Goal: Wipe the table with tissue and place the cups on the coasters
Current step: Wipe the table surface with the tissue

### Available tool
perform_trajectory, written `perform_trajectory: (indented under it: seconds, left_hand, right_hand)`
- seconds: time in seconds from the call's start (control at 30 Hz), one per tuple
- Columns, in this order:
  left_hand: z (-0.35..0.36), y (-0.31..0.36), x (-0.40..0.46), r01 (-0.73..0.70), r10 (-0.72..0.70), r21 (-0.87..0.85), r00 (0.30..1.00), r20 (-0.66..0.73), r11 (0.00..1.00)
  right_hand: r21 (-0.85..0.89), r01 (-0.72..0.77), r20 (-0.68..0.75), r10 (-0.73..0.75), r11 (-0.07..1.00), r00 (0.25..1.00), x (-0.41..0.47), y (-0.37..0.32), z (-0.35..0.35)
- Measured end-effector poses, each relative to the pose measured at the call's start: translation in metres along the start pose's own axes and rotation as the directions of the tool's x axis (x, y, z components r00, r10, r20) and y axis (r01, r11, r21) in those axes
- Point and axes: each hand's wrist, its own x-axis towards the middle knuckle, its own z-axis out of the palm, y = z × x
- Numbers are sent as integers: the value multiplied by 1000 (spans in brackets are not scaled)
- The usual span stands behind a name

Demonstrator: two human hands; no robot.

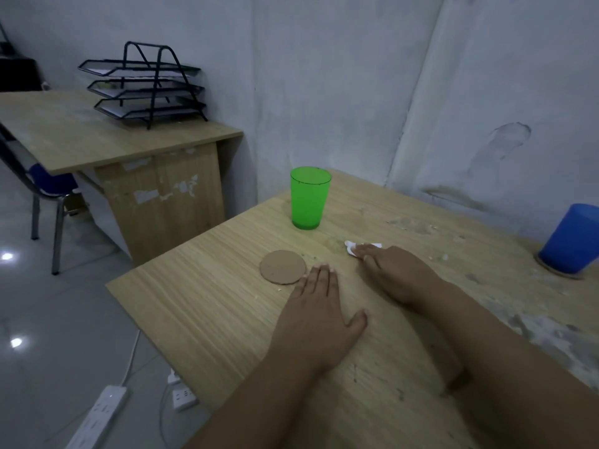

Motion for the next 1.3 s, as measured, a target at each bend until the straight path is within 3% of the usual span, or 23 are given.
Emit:
perform_trajectory:
  seconds: [0.13, 0.33, 0.57, 0.63, 0.77, 0.9, 1.03, 1.2, 1.3]
  left_hand:
    - [-2, 0, 0, 5, -5, -11, 1000, 12, 1000]
    - [1, -1, 1, 6, -6, -8, 1000, 7, 1000]
    - [1, -1, 0, 5, -4, -8, 1000, 10, 1000]
    - [0, 0, 0, 7, -7, -4, 1000, 9, 1000]
    - [0, -1, 0, 5, -5, -5, 1000, 4, 1000]
    - [0, 0, 1, 11, -11, -16, 1000, 9, 1000]
    - [-2, 2, -1, 16, -16, -16, 1000, 18, 1000]
    - [-4, 1, -1, 19, -18, -35, 1000, 20, 999]
    - [-3, 1, -1, 14, -13, -28, 1000, 28, 1000]
  right_hand:
    - [-121, -30, -23, 27, 992, 999, 31, -31, 6]
    - [-78, 131, 62, -127, 988, 990, 5, -20, 4]
    - [-165, -25, -12, 24, 986, 1000, 34, -33, 6]
    - [-178, -7, -18, 4, 984, 1000, 43, -41, 14]
    - [-120, 105, 45, -101, 987, 994, 20, -20, 13]
    - [-41, 64, 14, -64, 997, 998, 20, -12, -3]
    - [-102, 39, -5, -40, 994, 999, 46, -38, 6]
    - [-77, 173, -10, -174, 982, 985, 20, -27, 8]
    - [-61, 127, -16, -128, 990, 992, 12, -14, 1]
